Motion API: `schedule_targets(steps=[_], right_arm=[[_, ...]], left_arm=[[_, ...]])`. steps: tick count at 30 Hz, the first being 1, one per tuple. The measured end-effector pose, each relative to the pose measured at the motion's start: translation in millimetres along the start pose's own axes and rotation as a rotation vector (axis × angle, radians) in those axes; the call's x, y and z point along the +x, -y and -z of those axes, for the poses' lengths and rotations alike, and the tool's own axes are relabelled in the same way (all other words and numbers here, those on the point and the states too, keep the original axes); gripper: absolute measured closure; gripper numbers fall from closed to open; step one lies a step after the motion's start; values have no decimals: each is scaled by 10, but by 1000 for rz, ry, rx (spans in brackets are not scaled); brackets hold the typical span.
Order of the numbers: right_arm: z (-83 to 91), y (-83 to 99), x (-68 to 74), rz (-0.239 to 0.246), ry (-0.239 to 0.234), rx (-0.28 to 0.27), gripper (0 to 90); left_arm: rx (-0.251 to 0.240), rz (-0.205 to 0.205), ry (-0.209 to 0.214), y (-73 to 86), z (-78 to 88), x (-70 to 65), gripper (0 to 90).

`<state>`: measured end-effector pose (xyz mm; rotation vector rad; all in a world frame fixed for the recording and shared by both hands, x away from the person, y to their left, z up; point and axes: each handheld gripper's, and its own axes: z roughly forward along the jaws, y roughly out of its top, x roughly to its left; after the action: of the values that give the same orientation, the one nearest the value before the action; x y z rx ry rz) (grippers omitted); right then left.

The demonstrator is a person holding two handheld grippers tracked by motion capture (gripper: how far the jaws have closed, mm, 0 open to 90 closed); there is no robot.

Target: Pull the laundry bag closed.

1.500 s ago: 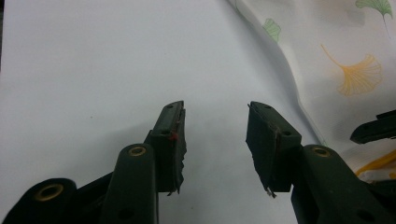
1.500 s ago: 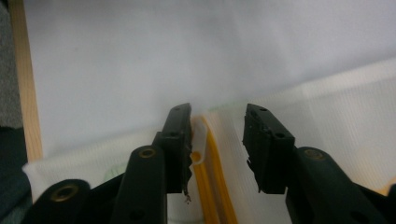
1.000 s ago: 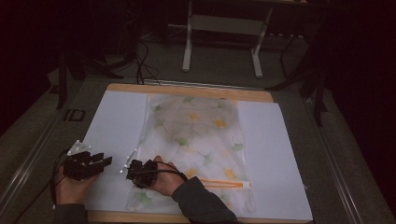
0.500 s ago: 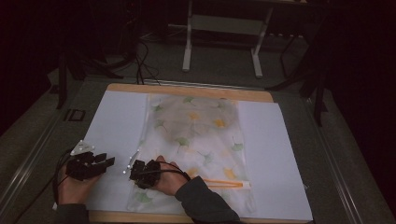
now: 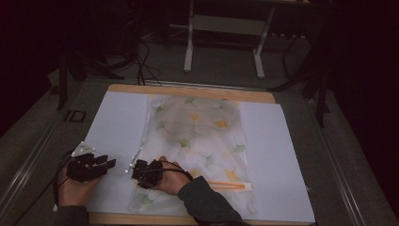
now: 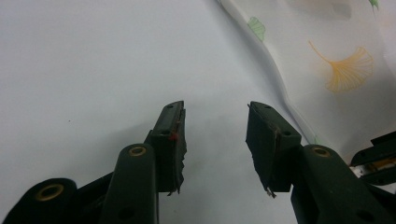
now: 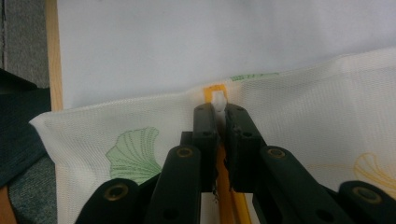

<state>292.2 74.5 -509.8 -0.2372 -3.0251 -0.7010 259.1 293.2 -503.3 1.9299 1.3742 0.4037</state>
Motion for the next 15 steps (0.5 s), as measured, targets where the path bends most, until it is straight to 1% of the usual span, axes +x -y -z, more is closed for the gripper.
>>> schedule_targets(steps=[4, 7, 12, 15], right_arm=[[16, 13, 30, 20, 27, -12, 842], [45, 21, 48, 36, 37, -26, 843], [97, 40, 72, 56, 48, -51, 843], [132, 49, 82, 65, 58, -64, 843]], left_arm=[[-1, 2, 8, -8, 1, -12, 573], [-4, 5, 24, -20, -1, -38, 559], [-11, -2, 43, -46, 11, -77, 554], [-7, 9, 64, -53, -9, -97, 549]])
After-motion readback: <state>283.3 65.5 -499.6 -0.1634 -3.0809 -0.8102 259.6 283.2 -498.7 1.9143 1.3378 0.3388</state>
